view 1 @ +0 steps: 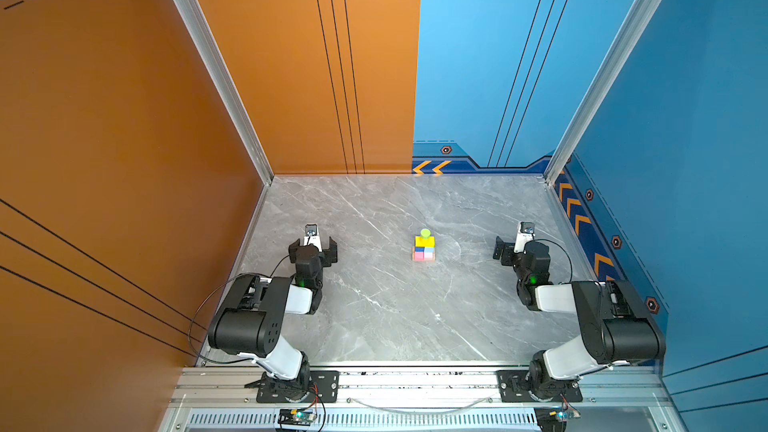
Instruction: Build the wood block tower
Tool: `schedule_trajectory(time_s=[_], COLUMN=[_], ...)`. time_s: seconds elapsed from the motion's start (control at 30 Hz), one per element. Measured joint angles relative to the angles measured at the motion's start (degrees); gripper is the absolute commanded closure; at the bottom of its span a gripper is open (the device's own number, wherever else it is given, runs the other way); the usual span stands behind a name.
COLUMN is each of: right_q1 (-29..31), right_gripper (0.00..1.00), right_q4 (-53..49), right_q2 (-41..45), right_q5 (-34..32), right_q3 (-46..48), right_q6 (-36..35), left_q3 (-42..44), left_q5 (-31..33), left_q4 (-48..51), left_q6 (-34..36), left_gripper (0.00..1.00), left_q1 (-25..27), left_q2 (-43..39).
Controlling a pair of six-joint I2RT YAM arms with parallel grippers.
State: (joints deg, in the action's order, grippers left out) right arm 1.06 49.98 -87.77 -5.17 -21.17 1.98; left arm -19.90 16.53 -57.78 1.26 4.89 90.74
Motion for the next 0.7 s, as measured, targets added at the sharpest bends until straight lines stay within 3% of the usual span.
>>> schedule_trajectory(time_s=[0.7], right_q1=[0.0], right_gripper=[0.00], right_q4=[0.0], right_q2=[0.0], right_q5=[0.0], right_q3=[0.0], right_q6=[0.4], left_q3=[0.0], left_q5=[1.0], left_q4=[2.0], left_q6=[-0.2], left_gripper=[0.02], left_q1=[0.0], left_q2=[0.0])
